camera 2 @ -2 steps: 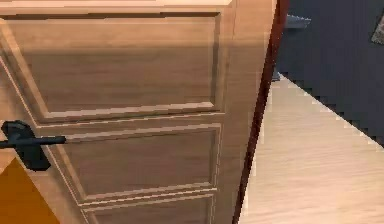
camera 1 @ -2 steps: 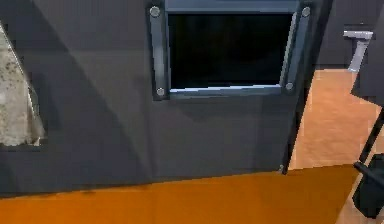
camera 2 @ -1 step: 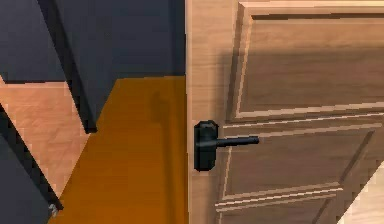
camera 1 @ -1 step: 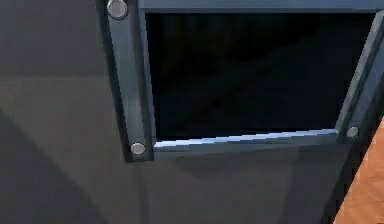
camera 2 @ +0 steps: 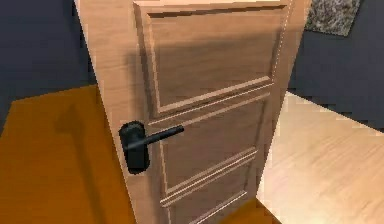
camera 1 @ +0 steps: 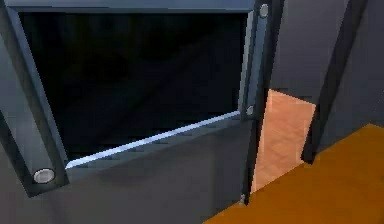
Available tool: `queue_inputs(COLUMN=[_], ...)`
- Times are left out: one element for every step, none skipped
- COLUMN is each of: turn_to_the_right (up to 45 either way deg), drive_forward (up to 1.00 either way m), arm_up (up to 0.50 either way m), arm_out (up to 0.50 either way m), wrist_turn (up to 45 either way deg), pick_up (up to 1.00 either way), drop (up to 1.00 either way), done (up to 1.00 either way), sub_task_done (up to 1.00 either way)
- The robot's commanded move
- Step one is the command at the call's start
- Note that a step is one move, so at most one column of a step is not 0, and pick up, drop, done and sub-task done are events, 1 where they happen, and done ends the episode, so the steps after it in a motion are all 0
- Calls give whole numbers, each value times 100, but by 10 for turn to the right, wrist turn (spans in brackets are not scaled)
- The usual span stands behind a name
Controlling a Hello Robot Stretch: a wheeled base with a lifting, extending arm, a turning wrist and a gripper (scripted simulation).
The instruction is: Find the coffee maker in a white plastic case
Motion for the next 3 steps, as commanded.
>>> queue_inputs(turn_to_the_right=[0, 450, 90], drive_forward=[40, 0, 0], arm_up=[0, 0, 0], arm_out=[0, 0, 0], wrist_turn=[0, 0, 0], pick_up=[0, 0, 0], drop=[0, 0, 0], done=[0, 0, 0], sub_task_done=[0, 0, 0])
